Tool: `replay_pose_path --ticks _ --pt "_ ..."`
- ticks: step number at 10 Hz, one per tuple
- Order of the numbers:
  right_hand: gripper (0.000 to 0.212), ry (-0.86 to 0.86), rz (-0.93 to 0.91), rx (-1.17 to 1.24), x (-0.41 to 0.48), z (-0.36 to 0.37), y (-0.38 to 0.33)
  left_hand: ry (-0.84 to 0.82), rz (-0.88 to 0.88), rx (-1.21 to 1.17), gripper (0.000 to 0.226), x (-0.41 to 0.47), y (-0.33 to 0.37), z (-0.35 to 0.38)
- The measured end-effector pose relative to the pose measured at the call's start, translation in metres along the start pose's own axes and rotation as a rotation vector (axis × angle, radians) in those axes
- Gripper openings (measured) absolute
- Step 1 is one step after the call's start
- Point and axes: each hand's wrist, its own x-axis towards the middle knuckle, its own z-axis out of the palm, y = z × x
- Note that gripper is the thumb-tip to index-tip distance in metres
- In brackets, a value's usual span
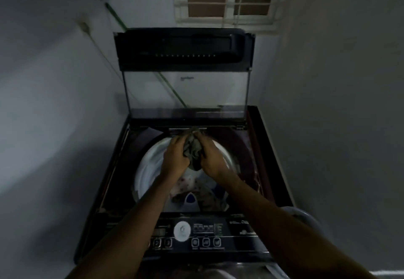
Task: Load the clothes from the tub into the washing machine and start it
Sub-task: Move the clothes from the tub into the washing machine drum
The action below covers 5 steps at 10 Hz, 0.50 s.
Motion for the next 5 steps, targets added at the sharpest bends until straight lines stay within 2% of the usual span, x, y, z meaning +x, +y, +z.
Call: replay_pose_path --ticks 1,2,3,5 --pt "0.071 -0.174 0.066 -0.22 0.033 0.033 0.037 -0.118 -0.031 0.06 0.07 0.012 -0.053 0.015" --pt "0.081 -0.281 0.052 -0.399 0.042 0.036 0.033 -0.259 -0.019 0.135 0.07 0.018 -0.084 0.019" --pt "0.065 -0.264 0.086 -0.452 0.039 0.033 0.044 -0.263 -0.04 0.241 0.075 0.015 -0.08 0.018" --pt "0.07 -0.181 0.154 -0.461 0.027 0.018 0.051 -0.252 0.102 0.294 0.071 0.023 -0.063 0.034"
